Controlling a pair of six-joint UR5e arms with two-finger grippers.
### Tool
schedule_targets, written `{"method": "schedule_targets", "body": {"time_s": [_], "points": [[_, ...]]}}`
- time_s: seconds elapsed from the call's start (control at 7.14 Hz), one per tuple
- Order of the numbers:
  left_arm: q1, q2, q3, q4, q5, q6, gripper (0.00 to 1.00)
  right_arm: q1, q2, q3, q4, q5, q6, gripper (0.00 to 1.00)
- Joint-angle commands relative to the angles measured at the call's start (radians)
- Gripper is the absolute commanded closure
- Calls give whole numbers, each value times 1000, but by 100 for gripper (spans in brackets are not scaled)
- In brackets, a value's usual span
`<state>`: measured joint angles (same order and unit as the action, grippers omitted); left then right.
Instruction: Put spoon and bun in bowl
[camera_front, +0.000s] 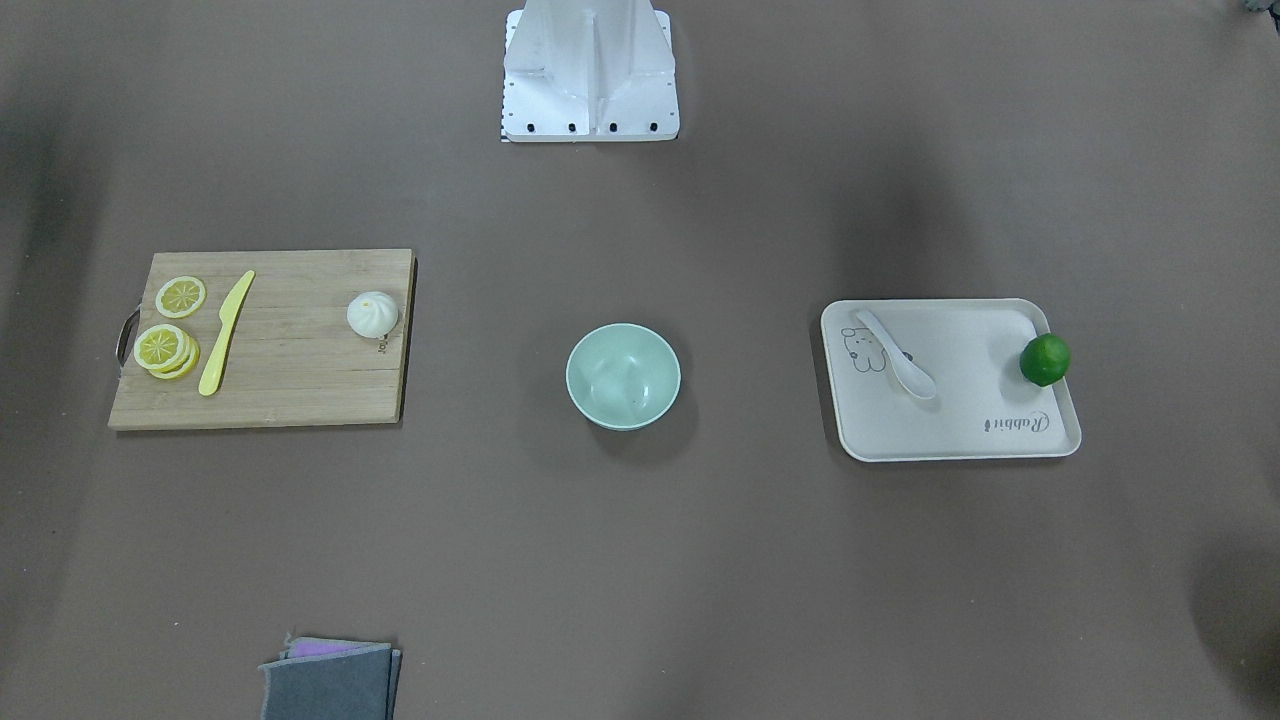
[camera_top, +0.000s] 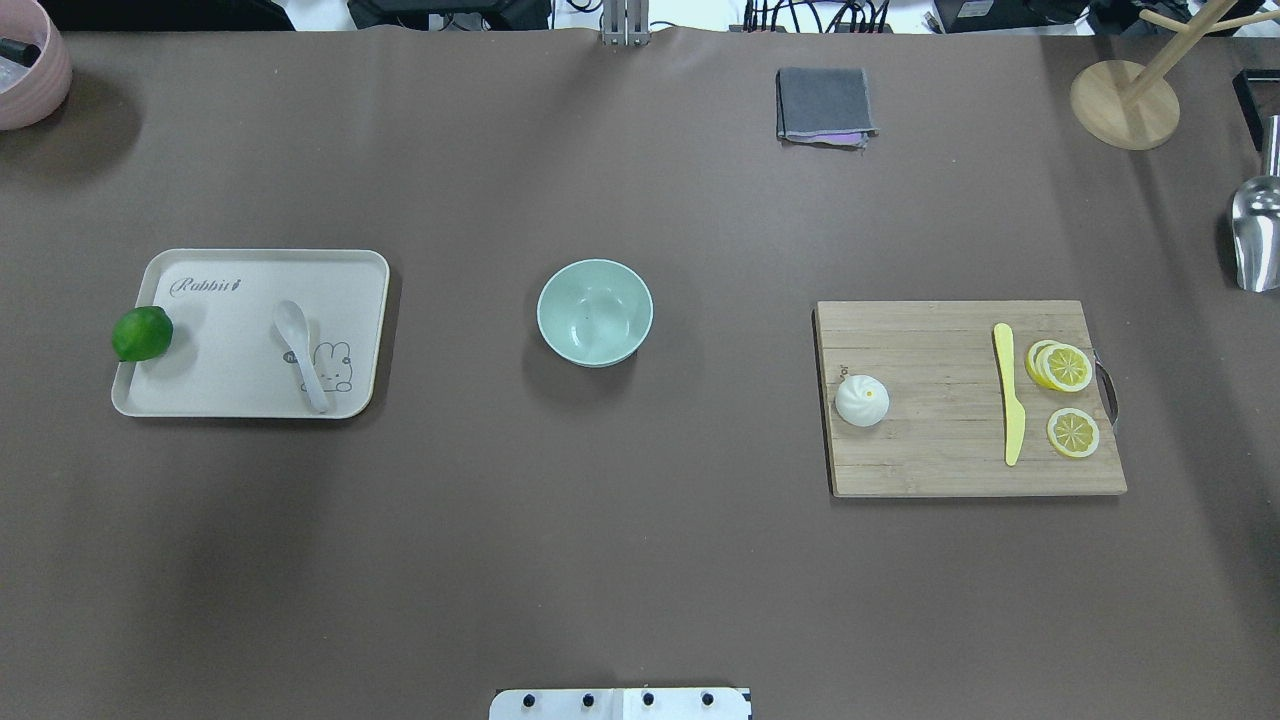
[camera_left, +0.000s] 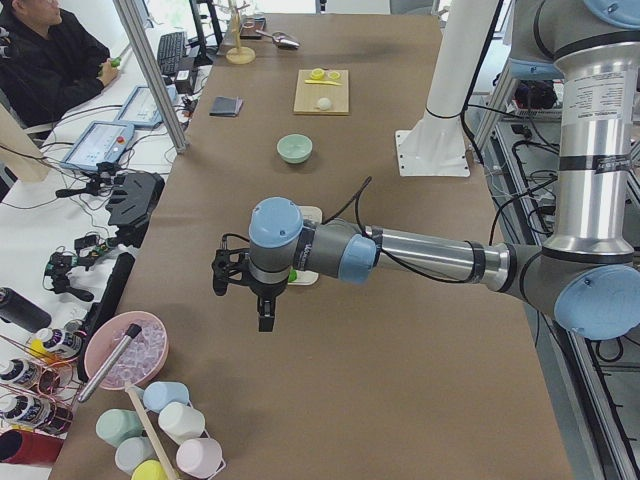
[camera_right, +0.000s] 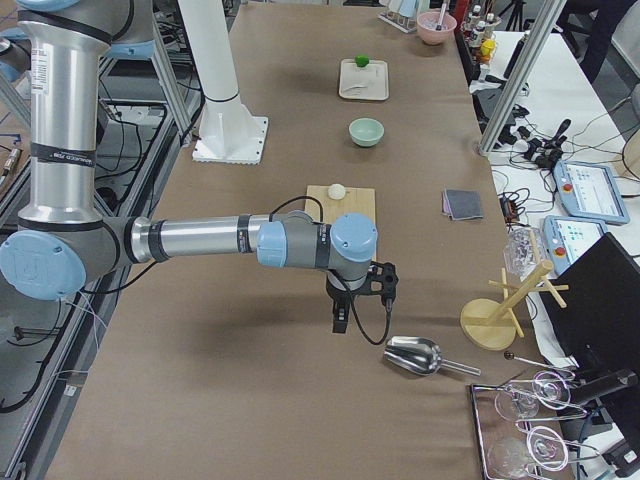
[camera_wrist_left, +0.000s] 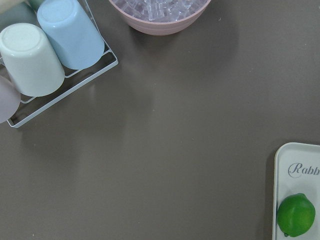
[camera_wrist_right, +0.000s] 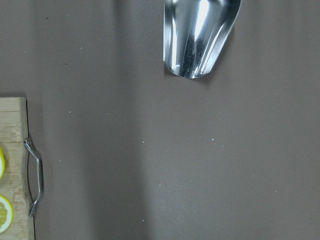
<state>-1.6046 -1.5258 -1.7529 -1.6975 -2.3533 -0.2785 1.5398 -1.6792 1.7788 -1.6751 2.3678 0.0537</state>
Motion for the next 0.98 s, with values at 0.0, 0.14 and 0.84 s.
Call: {"method": "schedule_targets", "body": {"time_s": [0.0, 0.14, 0.84], "points": [[0, 3, 3, 1, 3, -1, 2, -1, 1, 1, 0, 2, 0, 0], [0, 3, 6, 1, 3, -1, 2, -1, 1, 1, 0, 2, 0, 0], [0, 7, 21, -2, -4, 1, 2, 0, -2, -1, 0, 4, -2, 0]]}}
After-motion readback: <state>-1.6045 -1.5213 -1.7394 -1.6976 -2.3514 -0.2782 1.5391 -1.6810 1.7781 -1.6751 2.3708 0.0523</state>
